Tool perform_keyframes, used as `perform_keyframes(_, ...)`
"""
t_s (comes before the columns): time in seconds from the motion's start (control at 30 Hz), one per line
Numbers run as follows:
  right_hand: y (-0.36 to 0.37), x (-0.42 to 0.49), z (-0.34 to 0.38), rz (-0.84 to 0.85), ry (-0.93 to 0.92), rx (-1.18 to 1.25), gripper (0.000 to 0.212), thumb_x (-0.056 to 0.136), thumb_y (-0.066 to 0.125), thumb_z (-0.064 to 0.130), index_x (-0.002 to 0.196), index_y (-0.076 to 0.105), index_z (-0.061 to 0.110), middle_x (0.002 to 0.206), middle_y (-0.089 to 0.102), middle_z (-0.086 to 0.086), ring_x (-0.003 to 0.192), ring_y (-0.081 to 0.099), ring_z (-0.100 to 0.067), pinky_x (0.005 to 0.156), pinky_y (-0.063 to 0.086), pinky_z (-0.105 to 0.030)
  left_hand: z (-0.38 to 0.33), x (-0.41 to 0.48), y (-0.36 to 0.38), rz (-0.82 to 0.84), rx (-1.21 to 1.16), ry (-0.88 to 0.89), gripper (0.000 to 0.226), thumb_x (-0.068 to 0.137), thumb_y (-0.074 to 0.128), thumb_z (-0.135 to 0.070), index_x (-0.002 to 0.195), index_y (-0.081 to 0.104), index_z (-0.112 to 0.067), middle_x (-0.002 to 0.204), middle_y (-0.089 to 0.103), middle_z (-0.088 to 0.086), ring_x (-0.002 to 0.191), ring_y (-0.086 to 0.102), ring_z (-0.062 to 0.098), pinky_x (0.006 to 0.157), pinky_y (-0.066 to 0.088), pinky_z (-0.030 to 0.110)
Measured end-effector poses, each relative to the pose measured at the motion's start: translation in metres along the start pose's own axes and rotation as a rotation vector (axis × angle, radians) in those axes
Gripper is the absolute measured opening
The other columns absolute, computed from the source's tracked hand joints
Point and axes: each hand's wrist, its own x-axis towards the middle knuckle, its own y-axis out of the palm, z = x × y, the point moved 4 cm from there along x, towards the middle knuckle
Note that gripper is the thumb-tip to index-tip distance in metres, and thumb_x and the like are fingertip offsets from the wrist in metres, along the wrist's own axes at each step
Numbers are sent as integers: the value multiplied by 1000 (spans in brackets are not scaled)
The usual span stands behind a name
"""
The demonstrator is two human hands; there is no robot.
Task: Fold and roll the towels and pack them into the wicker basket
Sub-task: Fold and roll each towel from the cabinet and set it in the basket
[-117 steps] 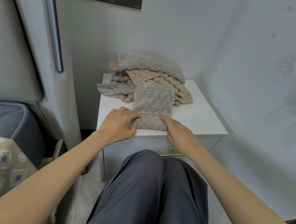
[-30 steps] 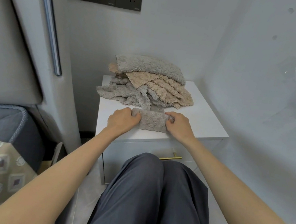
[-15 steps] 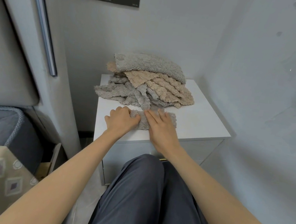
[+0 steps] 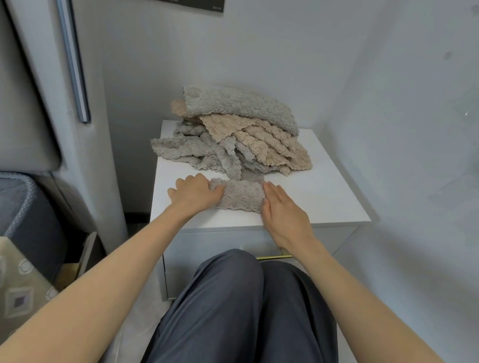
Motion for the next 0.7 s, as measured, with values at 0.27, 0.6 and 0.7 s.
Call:
perform_keyframes(0.27, -15, -1, 6, 89, 15, 68, 47, 103, 24, 26, 149, 26, 13, 148, 38, -8, 138, 30, -24, 116, 17, -42, -15, -14, -4, 32, -176, 190, 26, 99, 43, -32, 99, 41, -6, 76, 49, 1, 82, 50, 27, 83, 36, 38)
perform_keyframes(0.6, -70, -25, 0, -38, -94, 197, 51, 98, 26, 24, 149, 25, 16, 116, 56, 0, 111, 48, -19, 116, 15, -42, -71, -59, -25, 184, -545, 456, 19, 98, 49, -27, 101, 37, -13, 78, 43, 4, 69, 40, 15, 67, 38, 32)
perform_keyframes(0.7, -85, -42, -9, -15, -97, 226, 40, 97, 27, 27, 130, 46, 13, 102, 57, 5, 93, 50, -14, 95, 35, -36, -89, -73, -21, 267, -557, 510, 20, 98, 51, -27, 105, 38, -14, 83, 46, 6, 72, 41, 15, 64, 37, 26)
